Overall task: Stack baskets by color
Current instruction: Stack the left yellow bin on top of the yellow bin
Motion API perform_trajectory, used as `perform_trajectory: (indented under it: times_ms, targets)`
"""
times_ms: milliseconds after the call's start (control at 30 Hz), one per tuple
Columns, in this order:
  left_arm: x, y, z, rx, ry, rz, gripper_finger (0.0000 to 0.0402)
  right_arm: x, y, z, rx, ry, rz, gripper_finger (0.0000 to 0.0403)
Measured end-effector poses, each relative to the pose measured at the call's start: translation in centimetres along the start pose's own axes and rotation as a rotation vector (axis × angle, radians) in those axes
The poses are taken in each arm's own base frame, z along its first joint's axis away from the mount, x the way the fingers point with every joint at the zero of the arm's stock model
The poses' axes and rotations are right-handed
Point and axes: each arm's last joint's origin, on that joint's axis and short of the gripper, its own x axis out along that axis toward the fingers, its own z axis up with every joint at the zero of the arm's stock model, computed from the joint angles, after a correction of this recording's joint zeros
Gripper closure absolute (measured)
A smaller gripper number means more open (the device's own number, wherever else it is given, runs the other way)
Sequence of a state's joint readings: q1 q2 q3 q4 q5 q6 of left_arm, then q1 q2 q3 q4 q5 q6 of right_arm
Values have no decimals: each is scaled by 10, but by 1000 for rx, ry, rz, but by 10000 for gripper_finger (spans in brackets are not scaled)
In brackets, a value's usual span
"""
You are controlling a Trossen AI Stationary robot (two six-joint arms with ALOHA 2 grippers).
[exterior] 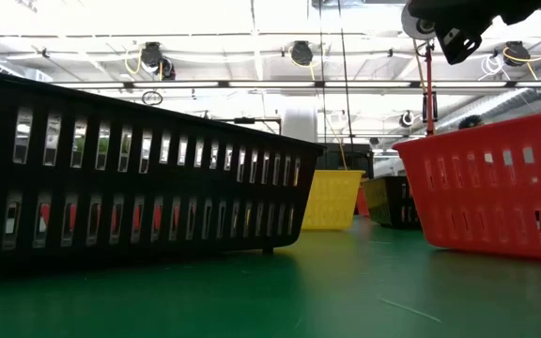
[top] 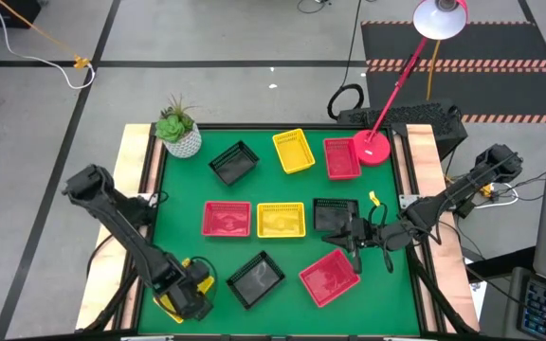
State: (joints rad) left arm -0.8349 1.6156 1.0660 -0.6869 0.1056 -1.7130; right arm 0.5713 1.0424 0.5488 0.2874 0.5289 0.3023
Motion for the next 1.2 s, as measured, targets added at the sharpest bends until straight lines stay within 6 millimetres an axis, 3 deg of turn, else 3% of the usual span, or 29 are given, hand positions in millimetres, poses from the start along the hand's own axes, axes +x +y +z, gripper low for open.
perform_trajectory:
  times_ms: [400, 533, 733, 867, 1033, 1200]
  targets:
    - [16, -3, -2, 13, -18, 8, 235, 0, 1, 0, -2, 5, 7, 403]
    - [16, -3, -2, 33, -18, 12, 276, -1, 3, -1, -15, 10, 17, 403]
    - [16, -2, -3, 80, 16, 24, 376, -2, 4, -2, -17, 11, 24, 403]
    - [15, -2, -4, 108, 50, 25, 384, -2, 4, -2, -17, 11, 23, 403]
    - [1, -2, -3, 119, 88, 1, 383, -2, 4, -2, -17, 12, 23, 403]
    - [-36, -7, -3, 153, 92, 8, 391, -2, 4, -2, -22, 14, 22, 403]
